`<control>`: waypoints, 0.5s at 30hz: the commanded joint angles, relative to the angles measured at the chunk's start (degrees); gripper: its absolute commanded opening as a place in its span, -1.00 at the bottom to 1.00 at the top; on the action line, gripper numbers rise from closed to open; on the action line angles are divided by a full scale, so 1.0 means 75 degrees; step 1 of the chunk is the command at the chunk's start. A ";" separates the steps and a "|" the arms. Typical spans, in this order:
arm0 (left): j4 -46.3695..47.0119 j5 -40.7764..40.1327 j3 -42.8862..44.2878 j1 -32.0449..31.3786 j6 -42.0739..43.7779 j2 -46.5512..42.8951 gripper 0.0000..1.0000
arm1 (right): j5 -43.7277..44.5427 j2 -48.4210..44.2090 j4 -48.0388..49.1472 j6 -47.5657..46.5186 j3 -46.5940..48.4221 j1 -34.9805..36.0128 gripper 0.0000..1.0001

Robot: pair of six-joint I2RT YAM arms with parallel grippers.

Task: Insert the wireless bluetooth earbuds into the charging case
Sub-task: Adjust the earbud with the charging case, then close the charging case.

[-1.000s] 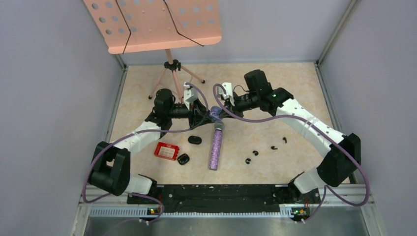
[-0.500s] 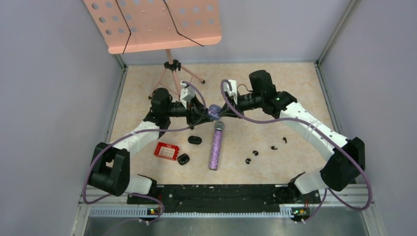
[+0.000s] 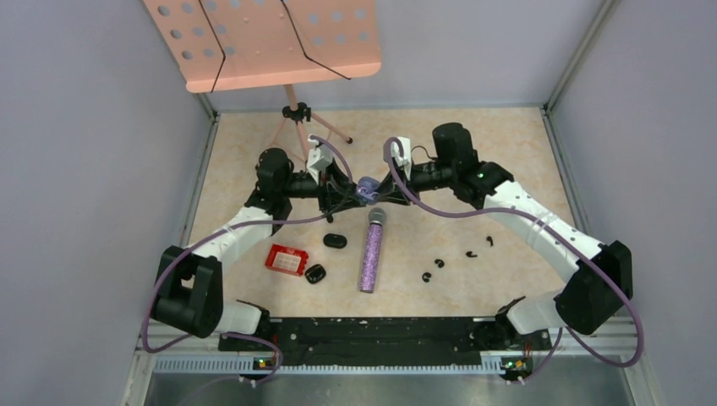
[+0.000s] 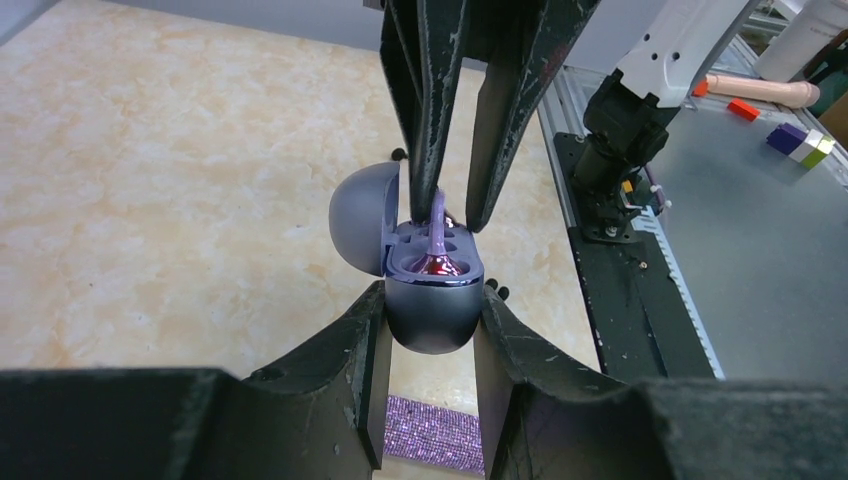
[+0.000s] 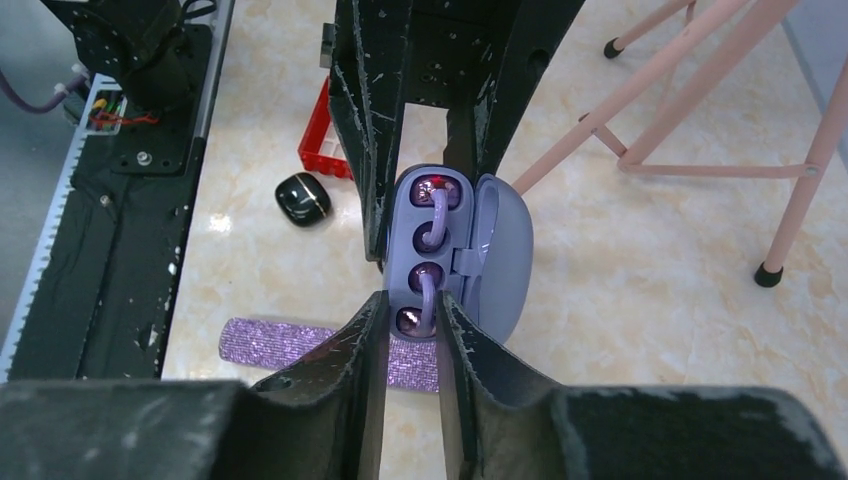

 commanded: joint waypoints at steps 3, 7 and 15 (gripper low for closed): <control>0.0239 0.0059 0.0376 0.0052 0.0175 -0.0248 -1.00 | -0.0133 0.0010 -0.0738 -0.0439 0.0744 -0.0071 -0.15; 0.0137 0.0019 0.0349 0.0076 0.0270 -0.0217 -1.00 | 0.0062 -0.0302 -0.1316 -0.0599 0.1138 -0.0073 0.03; -0.0176 0.0138 0.0362 0.0076 0.0684 -0.0218 -1.00 | 0.1063 -0.0795 -0.1098 -0.0312 0.1000 -0.0071 0.87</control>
